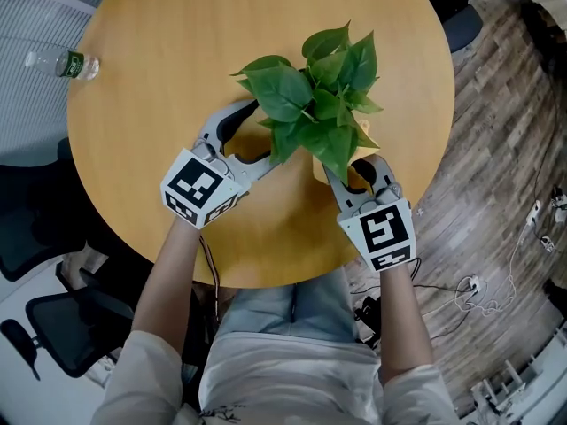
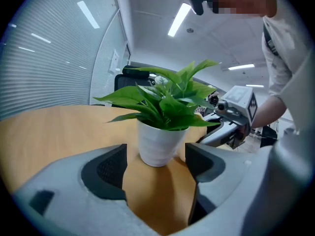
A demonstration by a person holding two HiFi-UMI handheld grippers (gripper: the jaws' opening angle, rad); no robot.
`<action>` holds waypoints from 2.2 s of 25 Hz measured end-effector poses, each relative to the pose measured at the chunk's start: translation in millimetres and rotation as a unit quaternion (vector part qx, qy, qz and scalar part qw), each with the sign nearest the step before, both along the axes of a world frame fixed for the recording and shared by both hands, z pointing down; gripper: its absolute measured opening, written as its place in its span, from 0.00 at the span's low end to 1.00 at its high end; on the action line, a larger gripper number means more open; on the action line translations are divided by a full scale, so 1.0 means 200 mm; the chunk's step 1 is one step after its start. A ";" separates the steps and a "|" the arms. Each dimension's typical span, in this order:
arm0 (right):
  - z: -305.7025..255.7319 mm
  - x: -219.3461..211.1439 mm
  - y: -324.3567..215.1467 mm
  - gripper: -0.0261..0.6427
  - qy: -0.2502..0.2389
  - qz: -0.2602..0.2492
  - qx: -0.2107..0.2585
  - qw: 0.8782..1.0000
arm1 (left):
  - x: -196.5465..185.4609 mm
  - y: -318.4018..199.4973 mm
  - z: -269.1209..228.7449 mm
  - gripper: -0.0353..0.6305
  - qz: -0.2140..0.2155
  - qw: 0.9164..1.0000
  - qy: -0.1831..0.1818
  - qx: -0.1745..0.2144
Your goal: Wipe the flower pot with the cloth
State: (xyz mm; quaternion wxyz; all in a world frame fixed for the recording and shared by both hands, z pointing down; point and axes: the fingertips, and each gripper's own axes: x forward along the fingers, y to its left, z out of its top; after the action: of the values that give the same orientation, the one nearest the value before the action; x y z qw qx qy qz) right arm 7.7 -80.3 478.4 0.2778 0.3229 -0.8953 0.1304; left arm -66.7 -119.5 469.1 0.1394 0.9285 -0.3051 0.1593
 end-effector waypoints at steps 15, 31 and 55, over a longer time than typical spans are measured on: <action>0.02 0.02 0.00 0.13 0.012 -0.001 -0.001 1.000 | 0.16 -0.09 -0.07 0.72 0.198 0.977 0.081 0.016; 0.00 0.18 -0.11 0.13 0.041 0.029 0.010 0.999 | 0.18 -0.07 -0.08 0.71 0.058 0.996 0.070 0.019; -0.04 0.11 -0.19 0.13 0.078 -0.014 0.064 0.995 | 0.20 0.04 -0.06 0.71 -0.133 0.990 0.049 -0.006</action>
State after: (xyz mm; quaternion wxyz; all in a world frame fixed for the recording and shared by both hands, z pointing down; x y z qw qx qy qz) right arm 30.7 -117.4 471.4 0.3277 0.3364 -0.8818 0.0431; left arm -26.8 -110.5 456.4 0.1803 0.8853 -0.4180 0.0954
